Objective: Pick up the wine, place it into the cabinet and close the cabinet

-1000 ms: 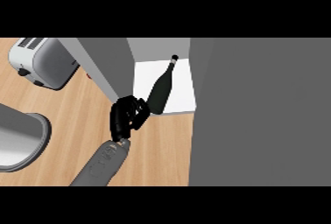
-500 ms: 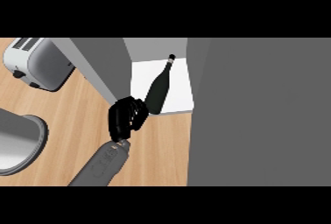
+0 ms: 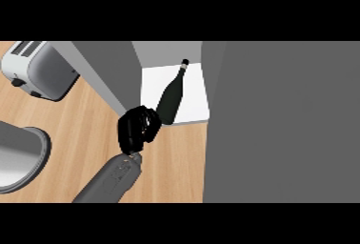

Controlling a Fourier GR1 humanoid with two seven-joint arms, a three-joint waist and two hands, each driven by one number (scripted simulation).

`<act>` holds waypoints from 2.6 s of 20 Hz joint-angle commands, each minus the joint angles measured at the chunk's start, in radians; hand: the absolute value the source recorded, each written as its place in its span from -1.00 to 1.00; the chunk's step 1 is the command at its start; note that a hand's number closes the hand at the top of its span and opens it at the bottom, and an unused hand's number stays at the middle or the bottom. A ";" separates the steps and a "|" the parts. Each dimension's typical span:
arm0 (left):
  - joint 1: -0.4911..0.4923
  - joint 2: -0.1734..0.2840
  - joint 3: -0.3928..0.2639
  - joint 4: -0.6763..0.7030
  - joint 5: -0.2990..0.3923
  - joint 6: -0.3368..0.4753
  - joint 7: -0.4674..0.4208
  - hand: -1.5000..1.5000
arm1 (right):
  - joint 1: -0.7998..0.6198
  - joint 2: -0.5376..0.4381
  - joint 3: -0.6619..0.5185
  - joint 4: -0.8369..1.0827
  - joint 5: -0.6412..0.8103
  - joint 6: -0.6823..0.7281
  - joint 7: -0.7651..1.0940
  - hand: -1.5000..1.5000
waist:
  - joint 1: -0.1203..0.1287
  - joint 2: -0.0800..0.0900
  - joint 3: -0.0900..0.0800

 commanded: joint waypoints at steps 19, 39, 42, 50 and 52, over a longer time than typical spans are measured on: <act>-0.392 -0.054 -0.048 0.306 -0.181 -0.089 0.336 -1.00 | 0.005 -0.019 -0.043 -0.026 -0.103 0.028 0.013 -1.00 | -0.037 0.036 -0.021; -0.507 -0.091 0.171 0.394 0.091 -0.134 -0.047 -1.00 | 0.072 -0.016 0.013 -0.077 -0.094 0.036 0.025 -1.00 | -0.011 0.035 -0.026; -0.515 -0.091 0.188 0.378 0.153 -0.128 -0.114 -1.00 | 0.055 -0.030 -0.010 -0.062 -0.096 0.042 0.016 -1.00 | -0.003 0.033 -0.025; -0.501 -0.091 0.230 0.315 0.345 -0.101 -0.282 -1.00 | 0.073 -0.039 -0.009 -0.107 -0.123 0.016 0.048 -1.00 | 0.015 0.023 -0.024; -0.439 -0.091 0.220 0.260 0.397 -0.122 -0.337 -1.00 | 0.079 -0.026 0.002 -0.130 -0.094 -0.003 0.050 -1.00 | 0.039 0.014 -0.024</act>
